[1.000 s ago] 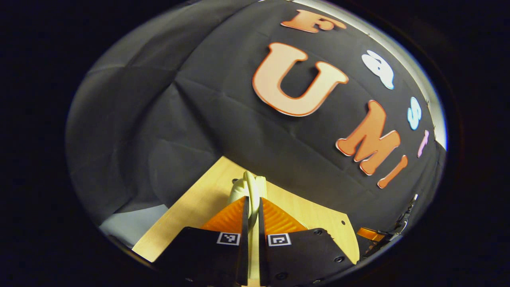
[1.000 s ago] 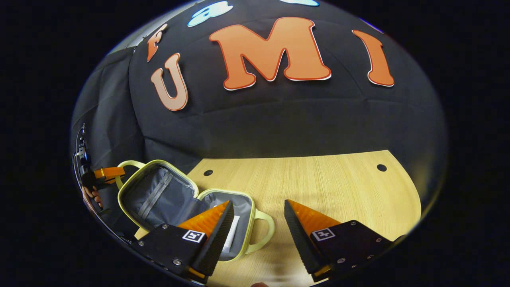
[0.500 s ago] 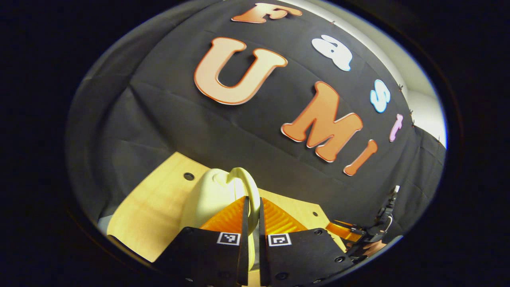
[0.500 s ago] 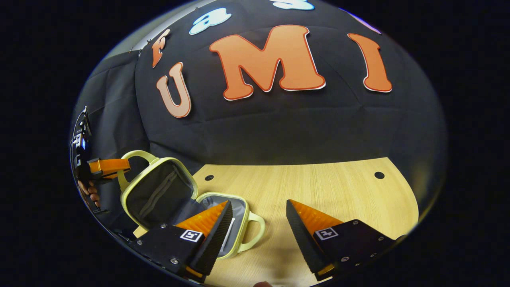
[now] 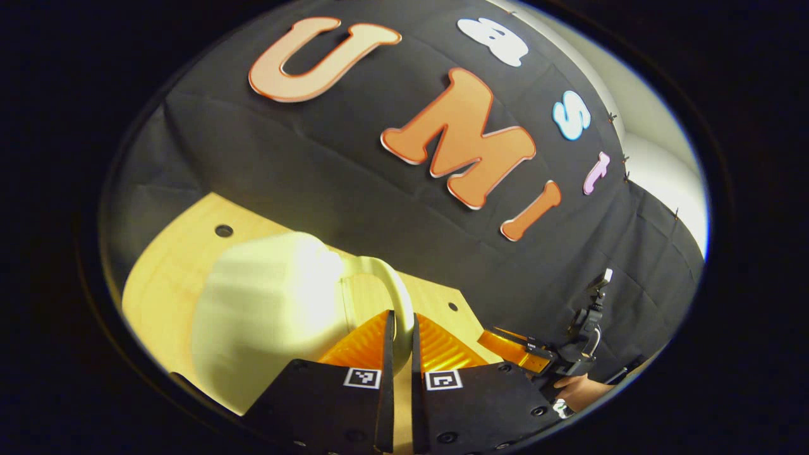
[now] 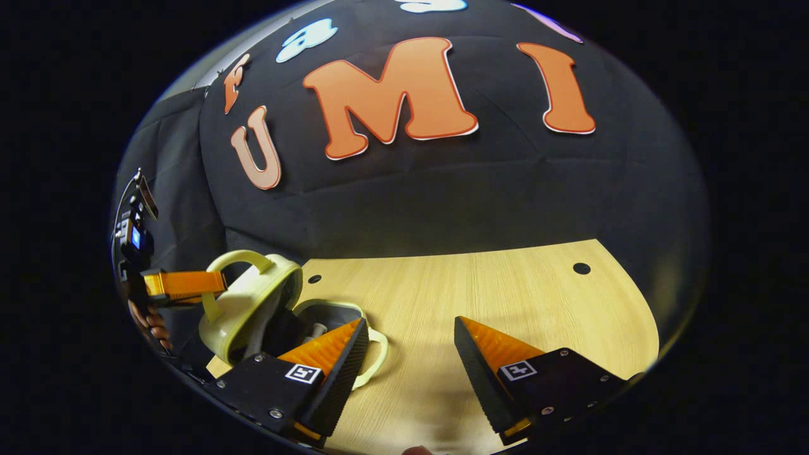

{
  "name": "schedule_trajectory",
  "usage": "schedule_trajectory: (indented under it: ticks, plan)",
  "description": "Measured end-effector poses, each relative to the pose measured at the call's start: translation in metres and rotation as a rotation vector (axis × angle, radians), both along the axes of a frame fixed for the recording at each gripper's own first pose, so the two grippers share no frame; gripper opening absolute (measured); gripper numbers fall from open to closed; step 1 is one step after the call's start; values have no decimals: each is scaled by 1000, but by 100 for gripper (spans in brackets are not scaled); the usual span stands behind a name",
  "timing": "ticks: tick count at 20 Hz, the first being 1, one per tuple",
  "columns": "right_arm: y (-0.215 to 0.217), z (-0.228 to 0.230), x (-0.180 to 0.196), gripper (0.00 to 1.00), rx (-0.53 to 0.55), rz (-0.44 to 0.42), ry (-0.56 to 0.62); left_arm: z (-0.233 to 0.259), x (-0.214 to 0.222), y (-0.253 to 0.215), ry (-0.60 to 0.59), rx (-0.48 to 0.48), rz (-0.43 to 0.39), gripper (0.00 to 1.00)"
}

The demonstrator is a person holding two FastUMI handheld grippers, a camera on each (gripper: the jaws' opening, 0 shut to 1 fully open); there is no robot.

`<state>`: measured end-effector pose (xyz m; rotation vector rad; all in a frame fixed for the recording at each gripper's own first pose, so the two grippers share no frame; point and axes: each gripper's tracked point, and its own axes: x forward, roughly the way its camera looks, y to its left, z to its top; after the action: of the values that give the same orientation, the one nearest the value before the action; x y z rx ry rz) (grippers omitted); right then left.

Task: First open the suitcase, pack the skin care products into it, and then close the suitcase.

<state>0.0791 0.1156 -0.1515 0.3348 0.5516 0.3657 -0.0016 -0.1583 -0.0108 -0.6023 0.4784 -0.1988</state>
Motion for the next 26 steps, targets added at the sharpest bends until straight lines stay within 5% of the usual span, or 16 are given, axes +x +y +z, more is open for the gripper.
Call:
schedule_trajectory:
  ticks: [9,17,21,22,23,26]
  plan:
    - [-24,-15,-2,89,-20,5,8,-96,10,-85,210,73,-163,12]
    - [-41,-20,-2,89,-25,-7,6,-163,10,-102,322,344,-198,12]
    - [-48,-13,2,89,-15,-35,-13,-147,7,-116,271,376,-216,28]
    - [-49,-9,4,89,-21,-39,-33,-138,10,-117,240,403,-210,38]
    - [-51,-4,6,89,-30,-45,-57,-131,13,-116,207,437,-208,68]
    - [-54,20,12,89,-40,-69,-144,-94,25,-112,92,489,-152,75]
